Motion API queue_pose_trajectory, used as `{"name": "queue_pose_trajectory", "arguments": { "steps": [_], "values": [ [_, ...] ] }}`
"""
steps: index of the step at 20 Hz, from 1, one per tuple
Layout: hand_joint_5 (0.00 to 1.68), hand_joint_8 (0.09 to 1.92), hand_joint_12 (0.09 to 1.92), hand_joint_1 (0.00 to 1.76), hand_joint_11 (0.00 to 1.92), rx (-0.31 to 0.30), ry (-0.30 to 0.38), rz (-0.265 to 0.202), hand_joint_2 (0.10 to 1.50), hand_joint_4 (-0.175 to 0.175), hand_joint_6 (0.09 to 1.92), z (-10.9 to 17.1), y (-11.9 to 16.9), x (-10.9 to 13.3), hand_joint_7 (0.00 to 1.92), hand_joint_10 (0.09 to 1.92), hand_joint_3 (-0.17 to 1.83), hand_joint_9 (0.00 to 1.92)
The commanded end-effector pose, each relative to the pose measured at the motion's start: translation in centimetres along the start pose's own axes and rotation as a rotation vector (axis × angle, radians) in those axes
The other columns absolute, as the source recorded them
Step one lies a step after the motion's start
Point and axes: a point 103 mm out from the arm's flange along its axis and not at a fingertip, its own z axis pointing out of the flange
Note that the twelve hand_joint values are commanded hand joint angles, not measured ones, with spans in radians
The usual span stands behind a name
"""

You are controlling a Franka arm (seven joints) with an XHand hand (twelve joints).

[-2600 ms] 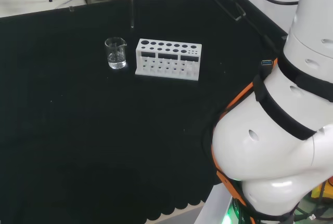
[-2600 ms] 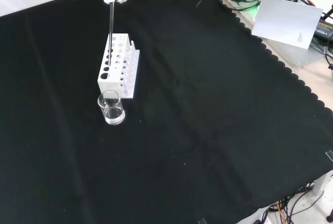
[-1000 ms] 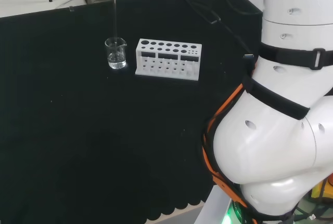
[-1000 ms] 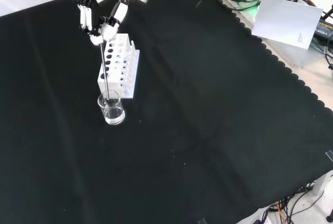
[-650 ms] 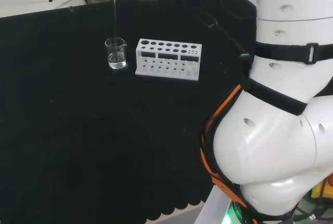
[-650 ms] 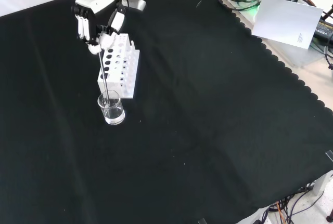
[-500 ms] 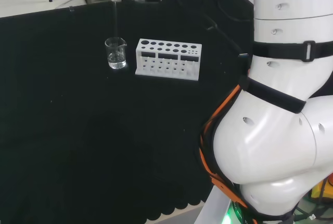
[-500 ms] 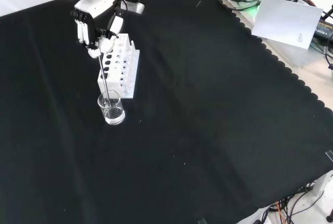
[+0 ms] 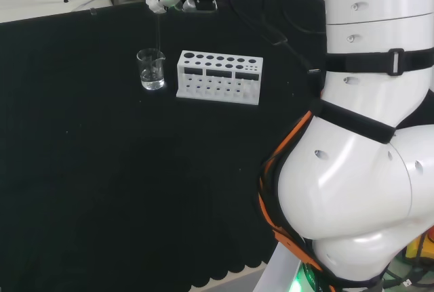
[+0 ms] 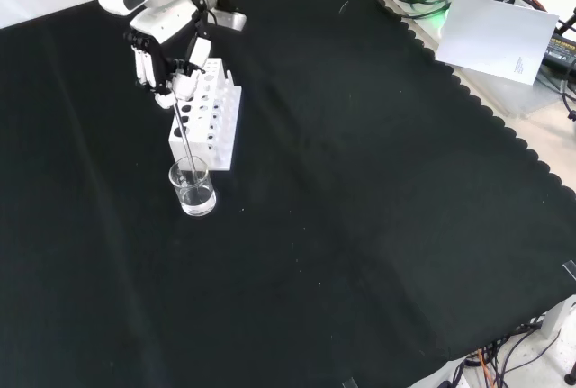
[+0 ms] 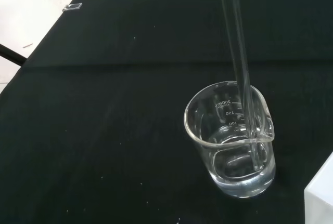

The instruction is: Stir in the beaker to the left of the white test tube rack with the glass rod.

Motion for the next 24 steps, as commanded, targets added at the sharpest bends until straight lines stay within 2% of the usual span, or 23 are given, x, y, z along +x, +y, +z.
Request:
{"name": "queue_pose_trajectory", "arguments": {
  "steps": [1, 6, 9, 12, 17, 24],
  "values": [
    [1.29, 1.08, 0.67, 1.31, 1.76, -0.005, -0.022, -0.029, 1.12, -0.175, 0.18, -0.1, -0.5, 2.5, 1.15, 0.79, -0.17, 1.74],
    [1.29, 1.08, 0.67, 1.31, 1.75, -0.001, -0.029, -0.078, 1.12, -0.175, 0.18, 0.5, 0.7, 5.5, 1.15, 0.79, -0.17, 1.74],
    [1.29, 1.08, 0.67, 1.31, 1.75, 0.011, -0.024, -0.081, 1.12, -0.175, 0.18, 1.3, 1.9, 5.9, 1.15, 0.79, -0.17, 1.74],
    [1.29, 1.08, 0.68, 1.31, 1.75, 0.02, -0.023, -0.074, 1.12, -0.175, 0.18, 2.0, 2.9, 5.0, 1.15, 0.79, -0.17, 1.74],
    [1.29, 1.08, 0.68, 1.31, 1.75, 0.026, -0.012, -0.017, 1.12, -0.175, 0.17, 1.9, 3.7, 1.6, 1.15, 0.79, -0.17, 1.74],
    [1.3, 1.08, 0.68, 1.31, 1.75, 0.007, -0.032, 0.032, 1.12, -0.175, 0.17, 0.4, 2.6, -0.8, 1.15, 0.79, -0.17, 1.74]
  ]
}}
